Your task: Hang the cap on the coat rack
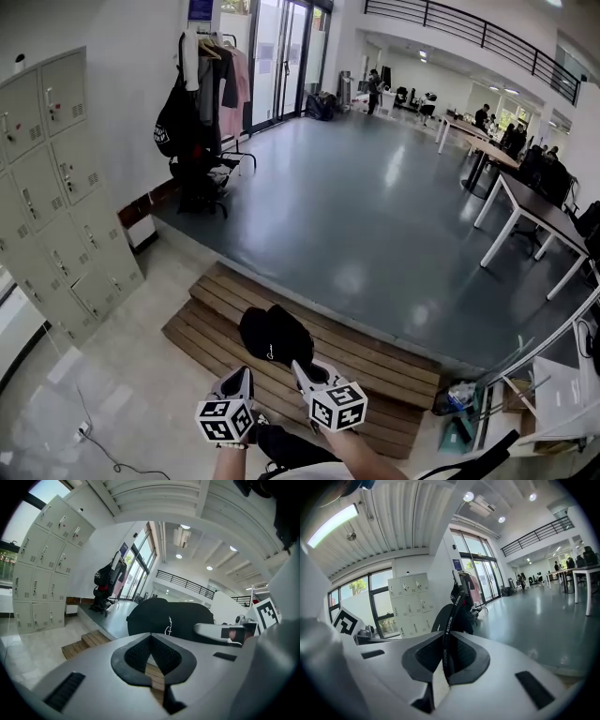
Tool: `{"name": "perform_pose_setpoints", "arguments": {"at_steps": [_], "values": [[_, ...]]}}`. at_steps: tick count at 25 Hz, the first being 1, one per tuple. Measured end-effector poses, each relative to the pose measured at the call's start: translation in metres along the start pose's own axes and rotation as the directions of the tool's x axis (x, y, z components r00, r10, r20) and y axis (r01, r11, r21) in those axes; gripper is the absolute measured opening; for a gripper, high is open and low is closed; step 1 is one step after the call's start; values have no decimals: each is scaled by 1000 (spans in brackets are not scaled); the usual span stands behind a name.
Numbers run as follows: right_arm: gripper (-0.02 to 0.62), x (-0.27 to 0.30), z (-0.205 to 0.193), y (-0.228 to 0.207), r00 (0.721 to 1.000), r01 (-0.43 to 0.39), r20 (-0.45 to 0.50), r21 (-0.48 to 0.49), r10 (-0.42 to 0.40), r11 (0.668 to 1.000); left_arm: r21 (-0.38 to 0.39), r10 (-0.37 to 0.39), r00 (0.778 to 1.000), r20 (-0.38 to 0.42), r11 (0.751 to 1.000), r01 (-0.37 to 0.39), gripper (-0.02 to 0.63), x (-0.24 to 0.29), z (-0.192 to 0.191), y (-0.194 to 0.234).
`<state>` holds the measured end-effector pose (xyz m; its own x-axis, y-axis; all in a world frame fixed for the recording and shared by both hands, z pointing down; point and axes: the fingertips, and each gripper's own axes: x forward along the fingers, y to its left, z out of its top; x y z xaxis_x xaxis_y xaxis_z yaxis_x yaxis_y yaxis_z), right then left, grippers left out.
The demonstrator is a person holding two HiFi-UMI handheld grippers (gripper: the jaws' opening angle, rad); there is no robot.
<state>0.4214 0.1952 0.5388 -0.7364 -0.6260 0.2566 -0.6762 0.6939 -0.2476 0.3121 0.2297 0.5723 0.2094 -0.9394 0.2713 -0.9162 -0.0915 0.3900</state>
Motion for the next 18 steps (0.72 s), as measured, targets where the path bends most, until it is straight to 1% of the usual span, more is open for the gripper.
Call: {"name": "perform_pose_setpoints", "arguments": {"at_steps": [3, 8, 13, 18], "values": [[20, 19, -1, 7, 1000, -29, -4, 1, 29, 1000, -2, 25, 1000, 8, 1000, -25, 5, 1, 5, 16], [20, 53, 6, 15, 998, -59, 6, 11, 59, 998, 22, 58, 998, 12, 998, -59, 3, 4, 18, 43], [19, 114, 10, 35, 994, -107, -4, 36, 107, 994, 32, 123, 992, 16, 992, -124, 4, 7, 47, 102], [20, 192, 28, 62, 983, -180, -22, 14, 180, 984, 10, 209, 976, 65, 978, -210, 4, 7, 88, 172]]}}
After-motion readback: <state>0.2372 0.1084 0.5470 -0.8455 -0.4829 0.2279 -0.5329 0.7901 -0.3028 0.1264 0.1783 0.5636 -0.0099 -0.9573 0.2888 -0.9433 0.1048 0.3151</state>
